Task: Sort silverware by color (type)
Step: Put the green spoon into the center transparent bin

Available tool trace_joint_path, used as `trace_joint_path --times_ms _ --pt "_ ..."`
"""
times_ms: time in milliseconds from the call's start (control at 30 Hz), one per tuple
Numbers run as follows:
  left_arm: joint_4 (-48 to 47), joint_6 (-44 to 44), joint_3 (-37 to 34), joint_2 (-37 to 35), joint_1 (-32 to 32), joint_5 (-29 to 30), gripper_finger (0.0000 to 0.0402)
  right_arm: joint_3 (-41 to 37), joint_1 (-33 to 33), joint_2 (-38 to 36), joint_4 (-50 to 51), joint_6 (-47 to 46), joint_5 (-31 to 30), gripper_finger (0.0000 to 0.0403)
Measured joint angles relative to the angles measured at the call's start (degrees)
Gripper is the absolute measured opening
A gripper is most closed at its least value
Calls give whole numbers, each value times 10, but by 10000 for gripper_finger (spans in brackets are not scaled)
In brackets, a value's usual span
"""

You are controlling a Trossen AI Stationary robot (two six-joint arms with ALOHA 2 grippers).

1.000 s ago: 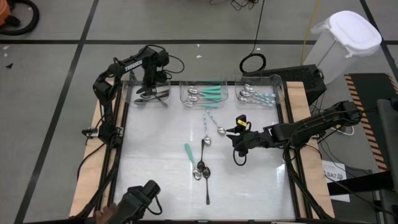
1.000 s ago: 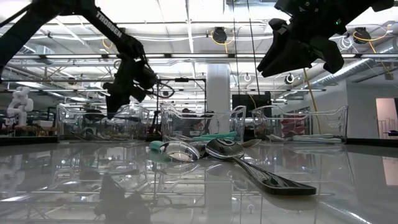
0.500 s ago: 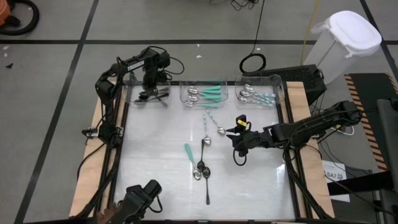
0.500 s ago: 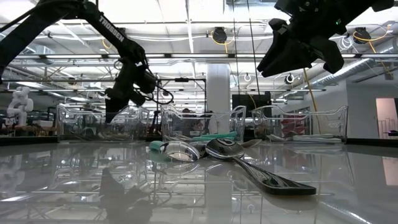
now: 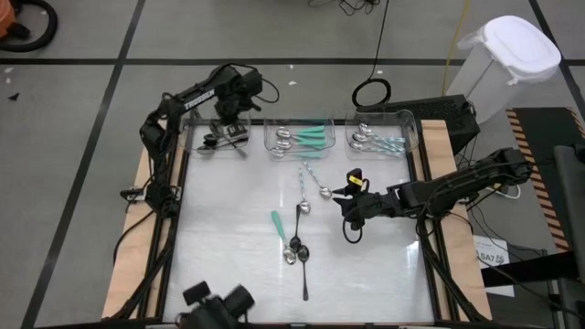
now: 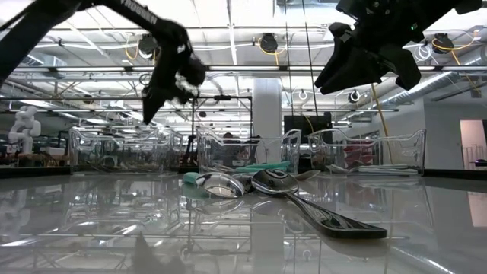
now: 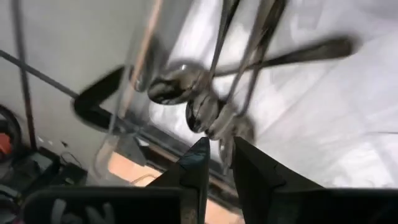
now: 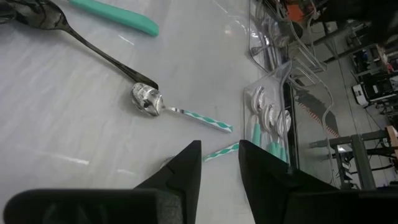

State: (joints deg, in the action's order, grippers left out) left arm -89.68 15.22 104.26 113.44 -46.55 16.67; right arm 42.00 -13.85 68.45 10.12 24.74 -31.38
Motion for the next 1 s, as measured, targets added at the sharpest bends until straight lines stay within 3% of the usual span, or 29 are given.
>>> trace_joint_path --times_ms 167,333,700,1000 --pt "4 -42 50 -46 88 -6 49 0 0 0 0 -5 1 105" --pt "12 -88 53 -79 205 -7 40 0 0 0 0 -15 1 105" --pt "82 -111 49 -81 466 -17 40 0 -7 0 21 -67 2 105" --pt "153 -120 49 -69 579 0 40 0 -34 0 76 -160 3 105"
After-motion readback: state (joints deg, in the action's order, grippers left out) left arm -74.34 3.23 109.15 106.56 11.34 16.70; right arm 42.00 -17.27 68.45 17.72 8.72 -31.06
